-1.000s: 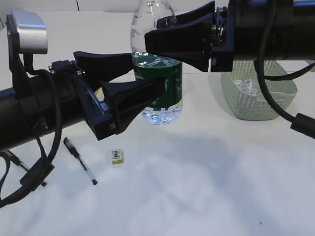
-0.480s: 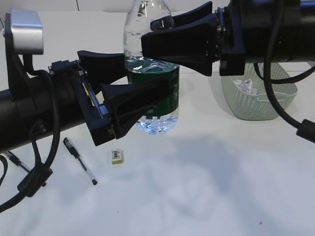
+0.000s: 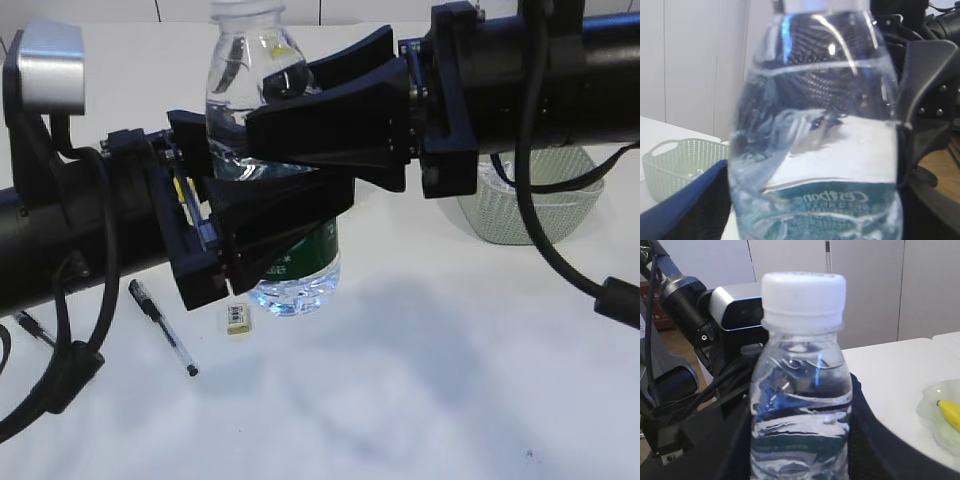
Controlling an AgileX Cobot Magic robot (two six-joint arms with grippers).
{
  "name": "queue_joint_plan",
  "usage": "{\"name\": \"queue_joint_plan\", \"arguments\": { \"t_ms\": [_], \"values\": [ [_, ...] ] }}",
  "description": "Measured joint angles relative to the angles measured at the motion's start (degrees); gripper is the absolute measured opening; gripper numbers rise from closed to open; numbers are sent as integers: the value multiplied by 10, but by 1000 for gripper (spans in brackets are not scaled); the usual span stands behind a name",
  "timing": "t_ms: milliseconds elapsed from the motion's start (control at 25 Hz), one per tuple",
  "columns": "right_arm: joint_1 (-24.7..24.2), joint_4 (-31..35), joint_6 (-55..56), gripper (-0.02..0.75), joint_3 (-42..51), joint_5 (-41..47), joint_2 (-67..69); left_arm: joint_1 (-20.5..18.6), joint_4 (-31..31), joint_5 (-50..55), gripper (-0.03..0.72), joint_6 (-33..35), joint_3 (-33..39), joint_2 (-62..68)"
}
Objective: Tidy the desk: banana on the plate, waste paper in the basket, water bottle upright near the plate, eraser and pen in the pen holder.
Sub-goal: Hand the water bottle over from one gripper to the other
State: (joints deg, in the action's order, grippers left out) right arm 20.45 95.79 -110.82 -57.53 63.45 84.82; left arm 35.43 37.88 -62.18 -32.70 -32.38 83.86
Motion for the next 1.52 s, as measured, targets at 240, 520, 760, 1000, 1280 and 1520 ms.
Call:
{"name": "queue_joint_plan", "arguments": {
  "t_ms": [240, 520, 760, 1000, 1280, 1520],
  "values": [
    [0, -1, 1, 358, 0, 0, 0, 0, 17, 0, 563, -5, 0, 0],
    [0, -1, 2, 358, 0, -1, 0, 0, 19, 0, 452, -8, 0, 0],
    [0, -3, 2, 363, 0, -3, 0, 0, 19, 9, 417, -10, 0, 0],
    [0, -6, 2, 375, 0, -11, 0, 0, 15, 17, 413, -9, 0, 0],
    [1, -11, 1, 477, 0, -45, 0, 1, -17, 50, 396, 40, 0, 0],
    [6, -5, 1, 486, -3, -92, 0, 0, -63, 72, 393, 88, 0, 1]
  ]
}}
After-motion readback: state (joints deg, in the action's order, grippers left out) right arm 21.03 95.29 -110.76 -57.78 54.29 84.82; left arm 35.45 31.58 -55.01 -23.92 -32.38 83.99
